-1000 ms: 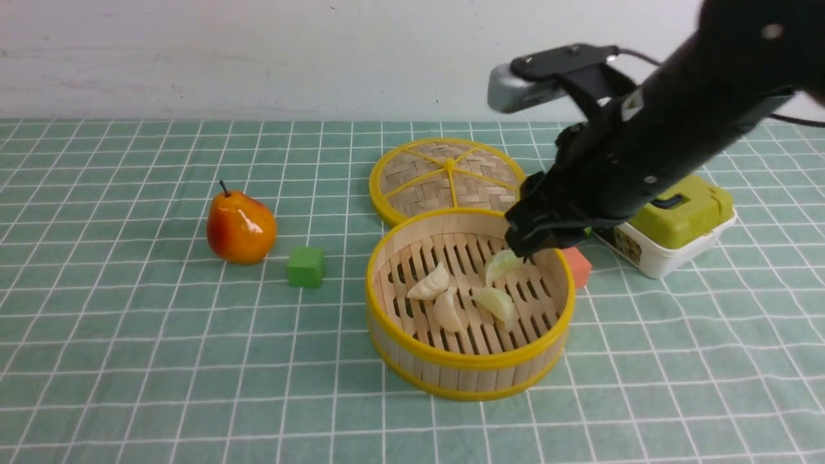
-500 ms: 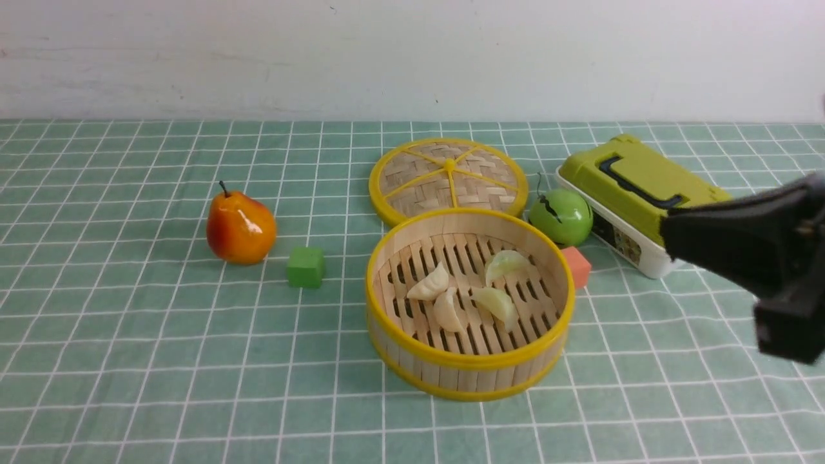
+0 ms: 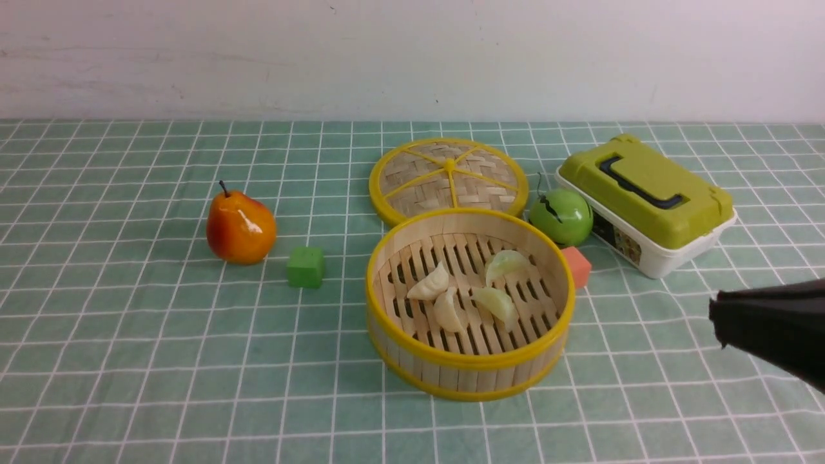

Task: Put the dumplings into the steamer on the table with the blue tablecloth.

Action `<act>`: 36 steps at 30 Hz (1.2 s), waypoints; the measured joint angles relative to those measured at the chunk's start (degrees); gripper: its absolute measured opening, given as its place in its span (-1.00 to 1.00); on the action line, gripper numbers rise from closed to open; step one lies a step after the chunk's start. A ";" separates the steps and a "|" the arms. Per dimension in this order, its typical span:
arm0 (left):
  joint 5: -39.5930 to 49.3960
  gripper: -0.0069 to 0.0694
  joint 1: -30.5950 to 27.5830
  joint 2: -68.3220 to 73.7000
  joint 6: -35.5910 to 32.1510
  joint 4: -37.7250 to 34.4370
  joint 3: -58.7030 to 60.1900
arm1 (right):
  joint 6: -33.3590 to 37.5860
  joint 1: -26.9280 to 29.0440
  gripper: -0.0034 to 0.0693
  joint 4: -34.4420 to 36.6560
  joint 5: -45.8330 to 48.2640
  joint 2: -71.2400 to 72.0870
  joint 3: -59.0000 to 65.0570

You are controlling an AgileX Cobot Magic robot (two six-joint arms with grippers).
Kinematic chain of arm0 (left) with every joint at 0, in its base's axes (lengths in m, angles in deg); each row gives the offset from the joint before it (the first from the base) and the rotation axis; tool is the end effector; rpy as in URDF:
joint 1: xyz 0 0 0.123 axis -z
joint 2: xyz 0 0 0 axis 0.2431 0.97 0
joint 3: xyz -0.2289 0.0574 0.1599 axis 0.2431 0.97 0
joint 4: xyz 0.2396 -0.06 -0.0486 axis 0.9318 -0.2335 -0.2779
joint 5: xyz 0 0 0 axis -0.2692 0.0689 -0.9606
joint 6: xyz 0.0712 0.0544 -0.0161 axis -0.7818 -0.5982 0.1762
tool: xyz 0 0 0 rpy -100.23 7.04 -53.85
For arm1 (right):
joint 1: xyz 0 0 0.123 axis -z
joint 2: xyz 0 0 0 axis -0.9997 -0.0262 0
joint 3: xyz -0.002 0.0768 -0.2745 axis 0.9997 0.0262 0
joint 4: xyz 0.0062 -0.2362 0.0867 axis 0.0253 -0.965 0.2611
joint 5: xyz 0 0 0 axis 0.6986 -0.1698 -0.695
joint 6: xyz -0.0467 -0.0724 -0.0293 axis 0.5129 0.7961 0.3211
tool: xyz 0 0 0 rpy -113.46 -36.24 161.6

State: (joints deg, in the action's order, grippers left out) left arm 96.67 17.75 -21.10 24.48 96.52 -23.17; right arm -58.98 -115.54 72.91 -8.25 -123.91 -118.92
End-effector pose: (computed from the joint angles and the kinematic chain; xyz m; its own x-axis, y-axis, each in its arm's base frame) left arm 0.0205 -0.0037 0.2968 -0.4332 -0.2336 -0.8705 0.3017 0.8725 -0.3843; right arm 0.1093 0.0853 0.3671 -0.3811 -0.2154 -0.8991 -0.6727 0.7317 0.1099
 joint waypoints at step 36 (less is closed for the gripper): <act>0.00 -0.53 0.00 0.00 0.00 0.00 0.00 | -36.49 30.56 -0.97 -29.53 -23.22 42.27 48.32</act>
State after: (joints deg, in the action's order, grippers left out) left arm 96.67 17.75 -21.10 24.48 96.52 -23.17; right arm -95.47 -84.98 43.38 -31.46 -81.64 -70.60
